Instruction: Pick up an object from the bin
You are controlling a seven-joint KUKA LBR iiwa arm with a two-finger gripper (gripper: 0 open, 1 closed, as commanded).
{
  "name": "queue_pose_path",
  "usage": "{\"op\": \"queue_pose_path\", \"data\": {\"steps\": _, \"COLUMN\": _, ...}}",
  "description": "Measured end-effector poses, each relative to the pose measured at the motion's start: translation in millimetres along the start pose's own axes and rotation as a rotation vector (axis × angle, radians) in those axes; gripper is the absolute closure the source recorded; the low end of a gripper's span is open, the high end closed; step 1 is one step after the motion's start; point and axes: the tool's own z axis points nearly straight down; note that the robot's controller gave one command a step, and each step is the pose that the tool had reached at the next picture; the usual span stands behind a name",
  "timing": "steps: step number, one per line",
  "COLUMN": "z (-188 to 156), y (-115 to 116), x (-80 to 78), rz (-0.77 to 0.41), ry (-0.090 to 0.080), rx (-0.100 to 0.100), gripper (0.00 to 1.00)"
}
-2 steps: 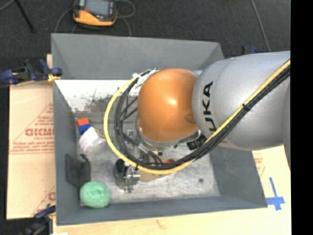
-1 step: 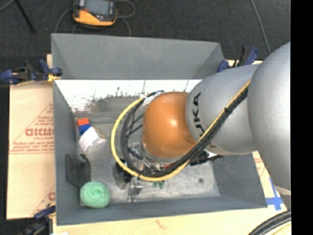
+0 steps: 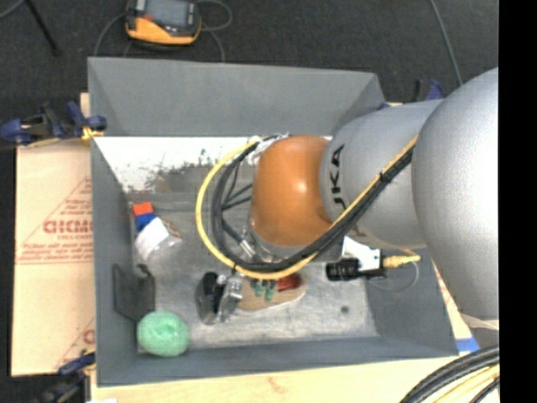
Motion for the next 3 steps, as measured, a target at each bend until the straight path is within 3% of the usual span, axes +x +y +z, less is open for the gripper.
{"op": "queue_pose_path", "data": {"steps": 1, "z": 1, "y": -52, "x": -17.8, "rz": -0.215, "ry": -0.001, "rx": 0.001, "gripper": 0.00}}
{"op": "queue_pose_path", "data": {"steps": 2, "z": 70, "y": -54, "x": -23.4, "rz": -0.128, "ry": -0.004, "rx": -0.002, "gripper": 0.00}}
{"op": "queue_pose_path", "data": {"steps": 3, "z": 68, "y": -56, "x": -29.6, "rz": -0.213, "ry": -0.007, "rx": -0.005, "gripper": 1.00}}
